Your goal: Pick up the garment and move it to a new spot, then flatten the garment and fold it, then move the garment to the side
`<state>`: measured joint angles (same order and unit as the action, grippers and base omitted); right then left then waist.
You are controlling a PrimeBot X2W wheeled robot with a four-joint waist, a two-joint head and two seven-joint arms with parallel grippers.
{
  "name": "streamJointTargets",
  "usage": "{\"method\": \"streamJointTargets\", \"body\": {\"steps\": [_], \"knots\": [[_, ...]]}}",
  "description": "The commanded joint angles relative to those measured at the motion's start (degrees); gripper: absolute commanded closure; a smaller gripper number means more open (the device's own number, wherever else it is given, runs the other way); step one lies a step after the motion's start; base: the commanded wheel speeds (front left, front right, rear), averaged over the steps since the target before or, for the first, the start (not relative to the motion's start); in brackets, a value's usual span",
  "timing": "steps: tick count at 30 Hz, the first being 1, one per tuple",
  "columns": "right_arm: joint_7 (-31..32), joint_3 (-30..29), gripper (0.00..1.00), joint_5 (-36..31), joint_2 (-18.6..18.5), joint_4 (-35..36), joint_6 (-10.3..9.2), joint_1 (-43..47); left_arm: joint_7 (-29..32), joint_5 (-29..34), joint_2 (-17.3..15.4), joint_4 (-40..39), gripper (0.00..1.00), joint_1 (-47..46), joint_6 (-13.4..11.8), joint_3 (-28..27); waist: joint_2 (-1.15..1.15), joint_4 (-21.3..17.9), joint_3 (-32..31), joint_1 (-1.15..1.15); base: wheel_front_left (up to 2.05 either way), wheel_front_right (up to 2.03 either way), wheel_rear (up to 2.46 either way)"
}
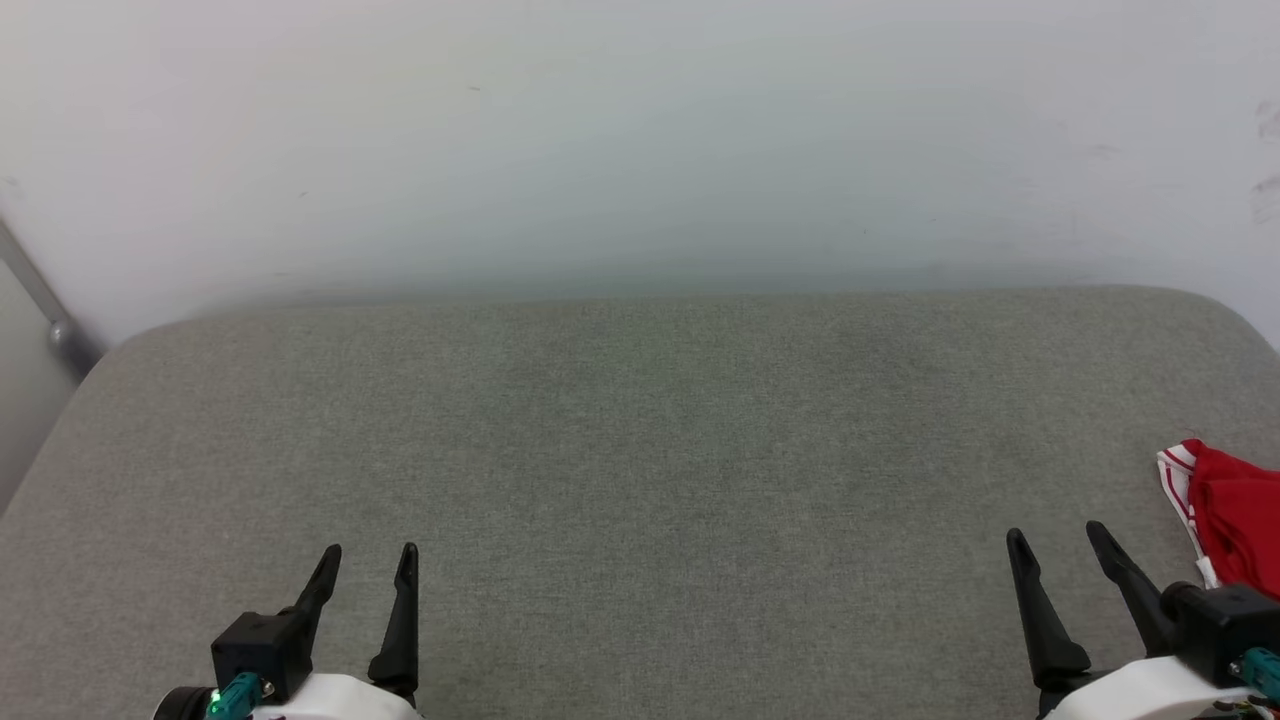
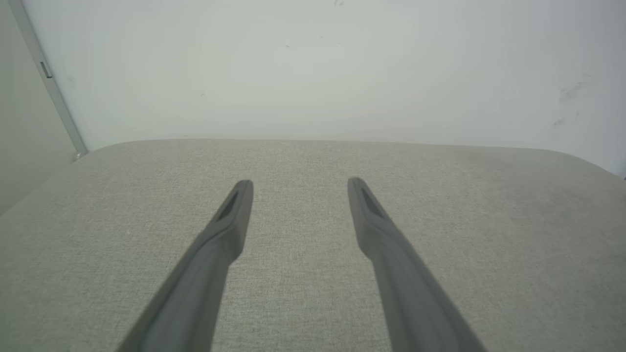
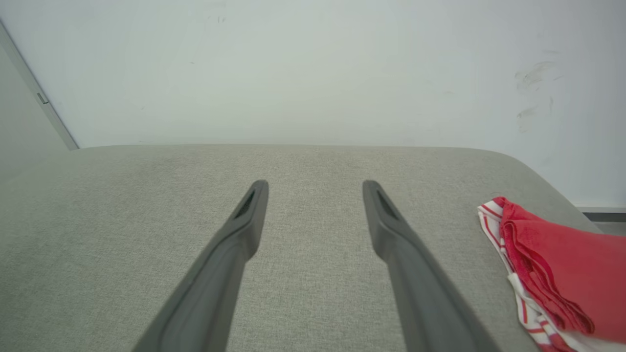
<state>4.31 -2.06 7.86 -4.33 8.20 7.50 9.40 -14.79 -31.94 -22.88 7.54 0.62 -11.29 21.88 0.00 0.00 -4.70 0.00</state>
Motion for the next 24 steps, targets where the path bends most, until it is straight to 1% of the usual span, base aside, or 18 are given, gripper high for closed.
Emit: {"method": "streamJointTargets", "body": {"steps": [1, 4, 5, 7, 15, 24], "knots": [[-0.3, 0.2, 0.00, 0.1, -0.3, 0.1, -0.02, -0.5, 0.0, 0.0, 0.1, 0.0, 0.00, 0.1, -0.2, 0.0, 0.00, 0.1, 0.1, 0.00, 0.00, 0.00, 0.00], [-0.5, 0.4, 0.00, 0.4, -0.6, -0.1, -0.02, -1.1, 0.0, -0.2, 0.1, 0.2, 0.00, -0.3, 0.0, 0.1, 0.00, 0.4, 0.2, 0.00, 0.00, 0.00, 0.00], [-0.3, 0.3, 1.00, 0.2, -0.3, -0.3, 0.01, -0.2, 0.0, -0.1, 0.1, 0.2, 1.00, 0.0, 0.0, 0.1, 0.00, 0.4, 0.2, 0.00, 0.00, 0.00, 0.00], [-0.3, 0.4, 1.00, 0.7, -0.2, -1.2, 0.01, 0.0, 0.2, -0.5, 0.7, 0.8, 1.00, 0.4, 0.2, 0.1, 0.00, 0.4, 0.2, 0.01, 0.00, 0.00, 0.00], [0.1, -0.2, 1.00, 10.3, 0.0, -3.5, 0.01, -1.8, 2.4, -7.4, 2.7, 1.2, 1.00, -0.4, 2.2, -3.0, 0.00, 0.3, 0.5, 0.01, 0.00, 0.00, 0.00], [0.3, -0.8, 1.00, 19.6, 0.2, -5.8, 0.01, -3.7, 4.7, -14.2, 4.7, 2.1, 1.00, -1.4, 4.3, -6.1, 0.00, 0.3, 0.9, 0.01, 0.00, 0.00, 0.00]]}}
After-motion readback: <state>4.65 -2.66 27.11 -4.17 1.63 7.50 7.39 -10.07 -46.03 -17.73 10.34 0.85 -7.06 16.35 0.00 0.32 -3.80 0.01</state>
